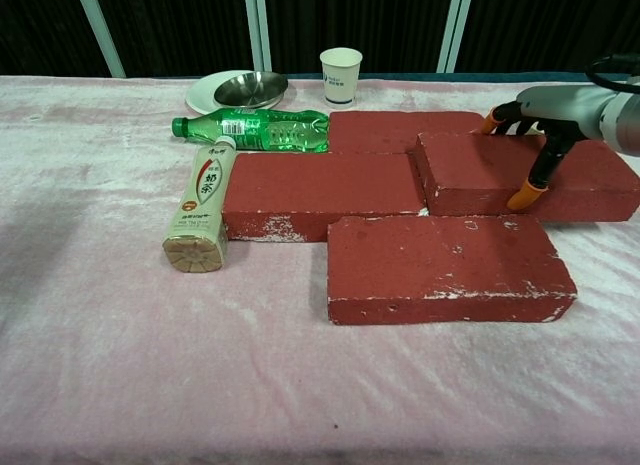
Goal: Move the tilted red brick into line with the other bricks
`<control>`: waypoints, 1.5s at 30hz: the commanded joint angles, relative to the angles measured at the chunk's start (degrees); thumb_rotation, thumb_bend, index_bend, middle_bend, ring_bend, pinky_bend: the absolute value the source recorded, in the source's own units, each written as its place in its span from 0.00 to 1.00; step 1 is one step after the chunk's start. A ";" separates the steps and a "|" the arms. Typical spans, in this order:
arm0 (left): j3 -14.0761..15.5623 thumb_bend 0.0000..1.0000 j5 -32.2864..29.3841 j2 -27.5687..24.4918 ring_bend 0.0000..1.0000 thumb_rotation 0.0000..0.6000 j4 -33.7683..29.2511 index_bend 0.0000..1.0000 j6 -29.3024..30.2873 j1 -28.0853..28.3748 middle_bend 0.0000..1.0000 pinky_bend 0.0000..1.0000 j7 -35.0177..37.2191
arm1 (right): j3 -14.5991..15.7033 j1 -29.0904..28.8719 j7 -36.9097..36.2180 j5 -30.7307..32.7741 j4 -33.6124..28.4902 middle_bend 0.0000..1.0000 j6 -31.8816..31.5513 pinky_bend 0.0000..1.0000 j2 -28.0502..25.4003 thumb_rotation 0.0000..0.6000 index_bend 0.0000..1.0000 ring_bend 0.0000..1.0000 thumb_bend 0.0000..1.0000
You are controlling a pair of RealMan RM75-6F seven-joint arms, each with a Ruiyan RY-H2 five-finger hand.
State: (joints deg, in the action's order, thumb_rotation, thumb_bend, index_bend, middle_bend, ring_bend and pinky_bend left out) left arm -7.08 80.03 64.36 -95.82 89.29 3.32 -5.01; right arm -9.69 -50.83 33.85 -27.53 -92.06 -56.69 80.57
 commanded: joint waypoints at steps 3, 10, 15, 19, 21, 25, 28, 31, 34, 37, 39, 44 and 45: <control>0.02 0.73 0.00 -0.01 0.00 1.00 -0.02 0.16 -0.05 0.02 0.04 0.00 -0.05 | 0.20 -0.15 0.47 0.51 0.04 0.16 0.01 0.09 0.06 1.00 0.09 0.10 0.00; 0.00 0.73 -0.12 -0.01 0.00 1.00 -0.09 0.16 -0.08 0.02 0.04 0.00 -0.14 | 0.32 -0.22 0.71 1.29 -0.36 0.09 0.30 0.09 -0.25 1.00 0.02 0.04 0.00; 0.02 0.73 -0.16 0.02 0.00 1.00 -0.14 0.16 -0.07 0.01 0.04 0.00 -0.30 | 0.42 -0.34 0.98 1.46 -0.85 0.07 0.15 0.09 -0.40 1.00 0.00 0.04 0.00; -0.01 0.73 -0.20 0.02 0.00 1.00 -0.19 0.16 -0.02 -0.01 0.04 0.00 -0.32 | 0.32 -0.41 1.00 1.63 -1.00 0.06 -0.14 0.09 -0.33 1.00 0.00 0.04 0.00; 0.00 0.73 -0.18 0.02 0.00 1.00 -0.19 0.16 -0.01 -0.02 0.04 0.00 -0.33 | 0.19 -0.40 0.81 1.59 -0.99 0.06 -0.24 0.09 -0.27 1.00 0.00 0.03 0.00; -0.03 0.74 -0.20 0.00 0.00 1.00 -0.17 0.16 0.03 -0.03 0.04 0.00 -0.31 | -0.15 -0.08 -0.02 0.76 -1.75 0.05 -0.62 0.09 -0.66 1.00 0.00 0.03 0.00; -0.10 0.73 -0.25 -0.03 0.00 1.00 -0.12 0.16 0.12 -0.07 0.04 0.00 -0.19 | -0.89 1.14 -1.78 -1.78 -4.82 0.04 -2.67 0.09 -2.83 1.00 0.00 0.03 0.00; -0.12 0.74 -0.25 -0.05 0.00 1.00 -0.17 0.16 0.14 -0.07 0.04 0.00 -0.05 | -0.80 3.17 -3.32 -5.95 -8.98 0.03 -5.89 0.09 -5.86 1.00 0.00 0.02 0.00; -0.15 0.73 -0.14 -0.02 0.00 1.00 -0.21 0.16 0.22 -0.07 0.04 0.00 0.16 | 1.25 6.99 -3.94 -14.27 -14.90 0.02 -12.66 0.09 -10.33 1.00 0.00 0.01 0.00; -0.17 0.73 -0.11 -0.04 0.00 1.00 -0.26 0.16 0.22 -0.06 0.04 0.00 0.29 | 6.25 13.07 -4.40 -27.25 -19.19 0.01 -22.19 0.09 -13.86 1.00 0.00 0.01 0.00; -0.16 0.73 -0.05 -0.02 0.00 1.00 -0.29 0.16 0.23 -0.05 0.04 0.00 0.29 | 8.73 16.04 -4.74 -32.78 -19.23 0.00 -26.34 0.09 -14.55 1.00 0.00 0.00 0.00; 0.02 0.73 0.21 0.02 0.00 1.00 -0.29 0.16 0.33 -0.11 0.04 0.00 0.11 | 14.83 24.50 -4.49 -45.03 -15.30 0.00 -37.89 0.09 -13.57 1.00 0.00 0.00 0.00; 0.05 0.73 0.26 0.03 0.00 1.00 -0.32 0.16 0.37 -0.14 0.04 0.00 0.13 | 15.54 25.80 -4.68 -46.27 -14.59 0.00 -39.29 0.09 -13.19 1.00 0.00 0.00 0.00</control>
State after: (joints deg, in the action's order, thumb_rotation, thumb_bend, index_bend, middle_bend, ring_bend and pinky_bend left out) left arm -7.04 80.28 64.39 -96.12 89.65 3.19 -4.89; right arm 0.51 -32.13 29.73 -66.18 -108.00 -87.89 67.99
